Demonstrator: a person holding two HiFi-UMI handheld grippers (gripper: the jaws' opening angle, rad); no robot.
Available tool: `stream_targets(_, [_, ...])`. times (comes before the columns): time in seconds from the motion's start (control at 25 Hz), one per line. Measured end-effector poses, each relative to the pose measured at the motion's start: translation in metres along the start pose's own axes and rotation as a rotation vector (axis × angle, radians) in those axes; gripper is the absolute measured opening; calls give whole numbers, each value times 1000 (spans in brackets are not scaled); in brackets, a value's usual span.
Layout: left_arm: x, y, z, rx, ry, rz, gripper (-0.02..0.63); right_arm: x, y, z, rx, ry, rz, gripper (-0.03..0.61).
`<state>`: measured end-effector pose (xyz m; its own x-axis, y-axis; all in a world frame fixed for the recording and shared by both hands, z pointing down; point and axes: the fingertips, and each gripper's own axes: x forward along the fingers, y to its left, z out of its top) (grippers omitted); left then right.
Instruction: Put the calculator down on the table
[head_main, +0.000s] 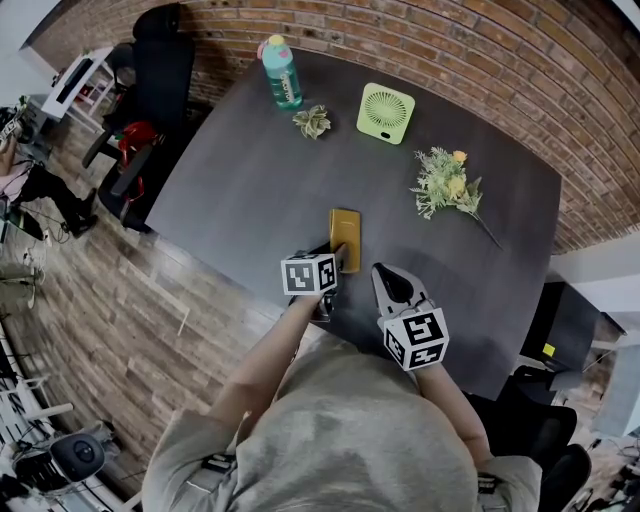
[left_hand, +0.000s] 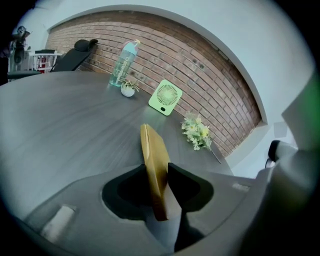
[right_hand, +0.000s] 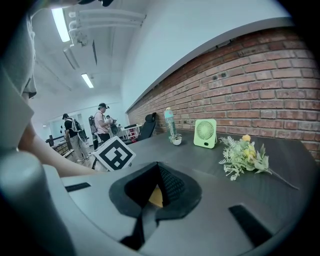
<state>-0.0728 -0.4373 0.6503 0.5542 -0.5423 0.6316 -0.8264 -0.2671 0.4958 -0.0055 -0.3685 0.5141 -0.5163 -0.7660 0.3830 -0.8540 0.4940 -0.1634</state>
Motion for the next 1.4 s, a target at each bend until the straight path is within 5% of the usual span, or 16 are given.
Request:
stream_targets(0.32, [-1, 19, -3, 25, 22, 97, 157, 0, 0, 1, 2, -6, 0, 2])
stream_targets(0.72, [0, 19, -3, 80, 16, 121, 173, -4, 3, 0, 7, -10, 2, 2])
stream_targets(1.4, [-37, -6, -8, 61, -136, 109, 122, -50, 9, -10, -1, -28, -5, 2])
